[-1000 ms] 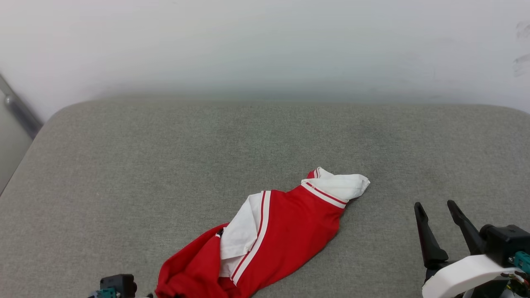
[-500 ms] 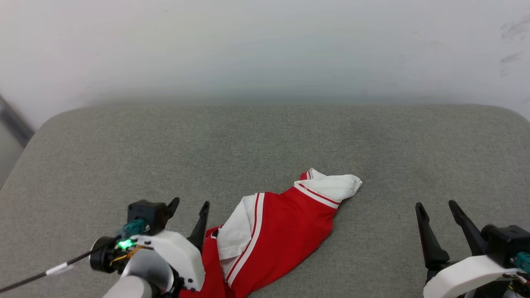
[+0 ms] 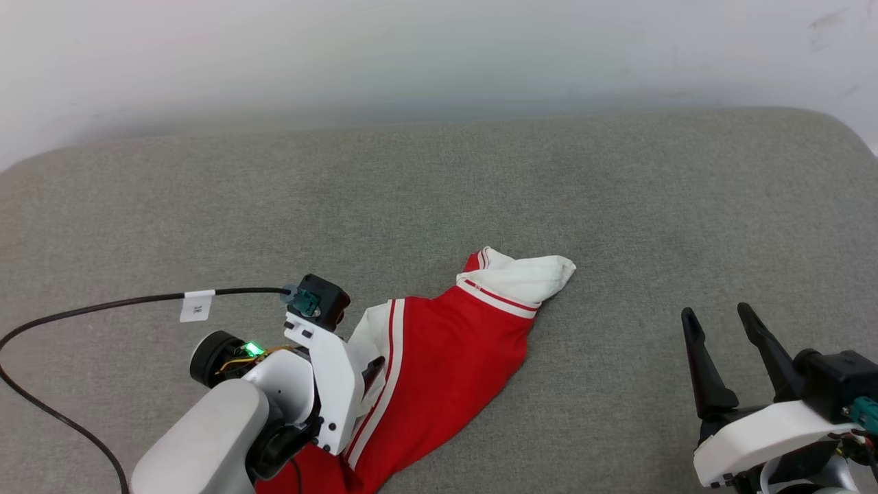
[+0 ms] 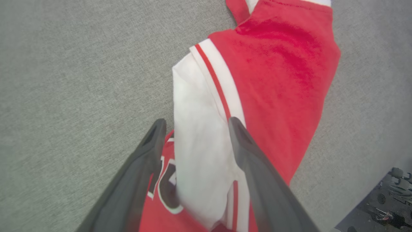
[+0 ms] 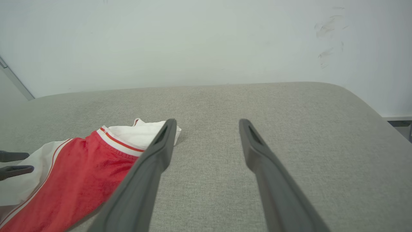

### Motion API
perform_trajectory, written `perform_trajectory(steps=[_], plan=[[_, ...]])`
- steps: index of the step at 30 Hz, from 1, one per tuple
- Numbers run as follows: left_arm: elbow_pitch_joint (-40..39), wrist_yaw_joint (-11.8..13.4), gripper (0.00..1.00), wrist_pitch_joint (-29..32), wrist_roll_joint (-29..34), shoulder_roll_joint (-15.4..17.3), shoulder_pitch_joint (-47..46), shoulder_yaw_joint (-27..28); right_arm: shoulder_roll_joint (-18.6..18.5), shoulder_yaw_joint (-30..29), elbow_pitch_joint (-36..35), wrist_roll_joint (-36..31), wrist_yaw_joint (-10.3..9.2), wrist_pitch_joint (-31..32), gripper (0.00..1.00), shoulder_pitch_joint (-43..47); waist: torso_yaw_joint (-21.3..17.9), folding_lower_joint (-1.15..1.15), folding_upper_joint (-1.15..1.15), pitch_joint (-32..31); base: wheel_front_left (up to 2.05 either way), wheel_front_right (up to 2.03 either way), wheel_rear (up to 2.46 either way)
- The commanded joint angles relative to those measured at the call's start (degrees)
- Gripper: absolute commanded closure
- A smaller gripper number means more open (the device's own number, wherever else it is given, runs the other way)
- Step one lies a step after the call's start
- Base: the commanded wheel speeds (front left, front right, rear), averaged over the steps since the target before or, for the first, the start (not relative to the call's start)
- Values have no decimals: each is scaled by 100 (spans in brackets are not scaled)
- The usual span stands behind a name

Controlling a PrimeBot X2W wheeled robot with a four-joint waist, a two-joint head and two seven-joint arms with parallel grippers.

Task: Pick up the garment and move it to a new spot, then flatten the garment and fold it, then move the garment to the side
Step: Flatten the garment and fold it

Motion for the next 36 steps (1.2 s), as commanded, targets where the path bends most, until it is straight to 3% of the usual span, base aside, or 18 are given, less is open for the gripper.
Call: perform_trajectory(steps=[1,2,3,5,11,15,26,36], plan=[[70,-70,0,87,-65,-14,-93,-41,6,16,31,46,-2,-49,0,-78,-88,0,0,116,0,0,0],[111,-105,0,146,-87,-35,-136,-69,5,13,47,58,-2,-64,0,-101,-99,0,0,148,0,0,0],[146,-129,15,174,-88,-40,-177,-86,5,5,73,57,-2,-79,0,-119,-104,0,0,169,0,0,0],[164,-175,100,154,-109,-79,-228,-112,5,-10,113,64,-2,-113,0,-139,-101,0,0,197,0,0,0],[29,-119,100,-194,89,-67,-409,-58,5,-48,209,92,-2,-167,0,-172,-4,0,0,200,0,0,0],[-158,87,100,-386,78,72,-399,157,5,-55,242,93,-2,-170,0,-171,101,0,0,156,0,0,0],[-334,832,100,-75,145,969,181,598,5,-83,168,82,-2,-116,0,-196,275,0,0,279,0,0,0],[124,1287,100,16,-189,646,848,591,5,-33,169,72,-2,-85,0,-272,239,0,0,334,0,0,0]])
